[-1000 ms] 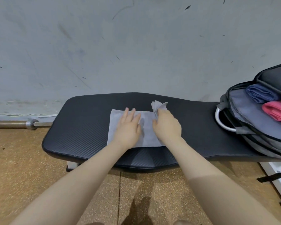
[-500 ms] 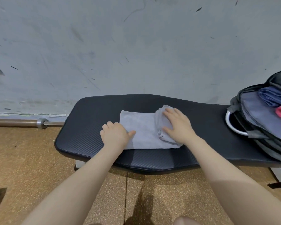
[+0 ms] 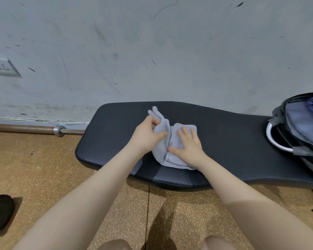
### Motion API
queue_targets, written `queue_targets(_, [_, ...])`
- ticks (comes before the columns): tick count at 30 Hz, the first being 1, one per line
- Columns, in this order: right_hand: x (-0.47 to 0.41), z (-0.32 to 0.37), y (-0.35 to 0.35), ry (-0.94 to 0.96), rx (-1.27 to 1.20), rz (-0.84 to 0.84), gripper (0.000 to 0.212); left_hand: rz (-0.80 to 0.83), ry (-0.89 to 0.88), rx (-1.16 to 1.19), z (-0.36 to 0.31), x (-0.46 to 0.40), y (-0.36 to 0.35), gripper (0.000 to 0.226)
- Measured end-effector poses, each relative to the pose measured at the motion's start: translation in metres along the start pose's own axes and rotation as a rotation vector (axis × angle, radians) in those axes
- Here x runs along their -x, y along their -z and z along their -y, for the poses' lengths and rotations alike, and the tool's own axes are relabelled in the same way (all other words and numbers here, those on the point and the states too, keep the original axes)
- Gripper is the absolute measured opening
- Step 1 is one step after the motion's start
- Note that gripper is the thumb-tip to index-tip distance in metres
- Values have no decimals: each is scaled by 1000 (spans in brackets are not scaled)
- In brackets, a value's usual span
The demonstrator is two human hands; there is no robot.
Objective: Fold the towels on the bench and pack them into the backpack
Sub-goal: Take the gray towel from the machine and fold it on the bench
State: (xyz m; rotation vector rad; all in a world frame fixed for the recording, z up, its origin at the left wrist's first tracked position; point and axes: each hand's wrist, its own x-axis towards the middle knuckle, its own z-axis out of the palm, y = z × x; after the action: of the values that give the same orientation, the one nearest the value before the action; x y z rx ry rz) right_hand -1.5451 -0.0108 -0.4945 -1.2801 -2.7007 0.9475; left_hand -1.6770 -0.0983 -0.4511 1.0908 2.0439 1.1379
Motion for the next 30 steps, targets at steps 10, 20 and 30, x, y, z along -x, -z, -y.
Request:
queue_targets(10, [1,-20,35,-189,-1175,-217,33,157,-153,-411,-5,9,-59,46])
queue_targets(20, [-34,-30,25,-116,-63,-222,70,391,-579,-705,41,5,-50,86])
queue_targets(30, [-34,-48,34,-170,-270,-406,44,473,-549,-960,28,-1,-48,82])
